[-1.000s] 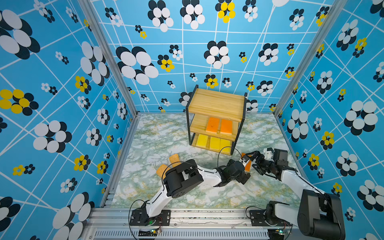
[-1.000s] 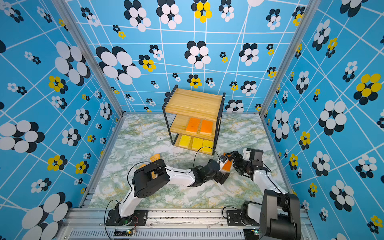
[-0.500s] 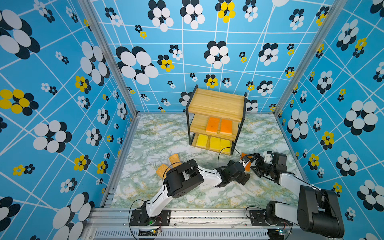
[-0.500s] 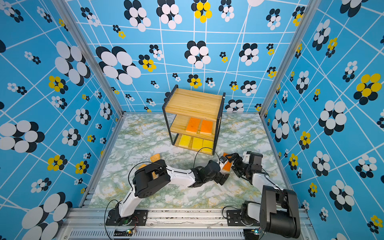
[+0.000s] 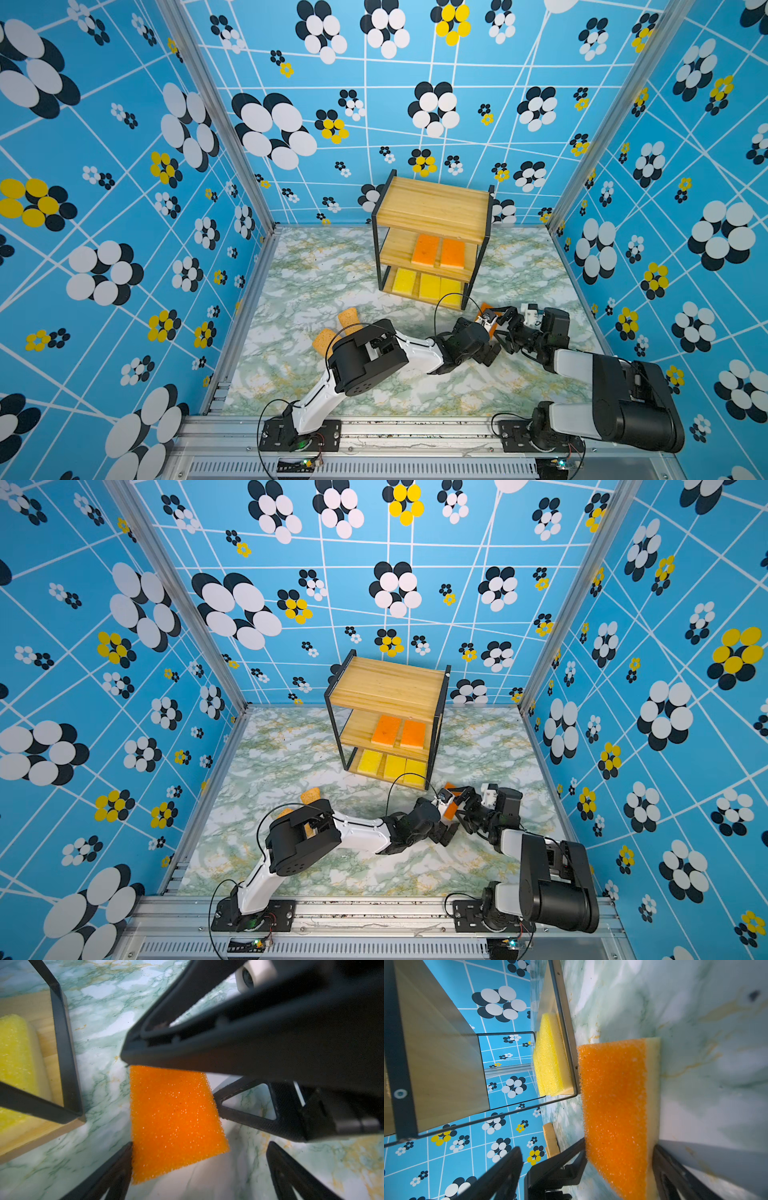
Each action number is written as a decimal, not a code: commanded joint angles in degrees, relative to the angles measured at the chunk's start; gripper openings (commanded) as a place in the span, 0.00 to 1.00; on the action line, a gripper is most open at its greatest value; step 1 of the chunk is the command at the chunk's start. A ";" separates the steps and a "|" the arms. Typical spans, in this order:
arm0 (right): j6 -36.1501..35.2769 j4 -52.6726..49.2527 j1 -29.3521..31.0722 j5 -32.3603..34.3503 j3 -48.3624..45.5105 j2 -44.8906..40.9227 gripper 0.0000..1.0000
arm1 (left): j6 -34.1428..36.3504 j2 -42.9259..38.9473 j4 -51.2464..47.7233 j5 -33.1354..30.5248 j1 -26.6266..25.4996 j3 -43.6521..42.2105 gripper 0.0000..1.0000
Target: Place and organize the cleaning sponges onto the shelf
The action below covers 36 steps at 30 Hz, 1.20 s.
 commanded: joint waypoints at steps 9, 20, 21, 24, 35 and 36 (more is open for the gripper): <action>-9.89 -31.79 -3.83 4.72 5.68 -18.11 0.99 | -1.32 2.26 2.17 -0.12 1.05 0.30 0.99; -9.12 -35.26 -6.54 4.47 5.78 -23.01 0.99 | -0.58 3.88 2.88 0.19 1.65 1.84 0.99; -9.13 -35.01 -6.67 4.18 5.83 -22.70 0.99 | -0.32 4.03 3.05 0.38 1.70 1.99 0.99; -9.29 -34.82 -7.10 3.90 5.70 -22.30 0.99 | 0.26 4.72 3.17 1.03 1.70 2.77 0.99; -9.61 -34.17 -8.42 2.67 5.89 -21.82 0.99 | 0.01 6.24 2.27 1.48 1.91 4.38 0.99; -9.67 -34.01 -8.43 2.66 5.90 -21.79 0.99 | 0.02 6.24 2.30 1.54 2.00 4.43 0.97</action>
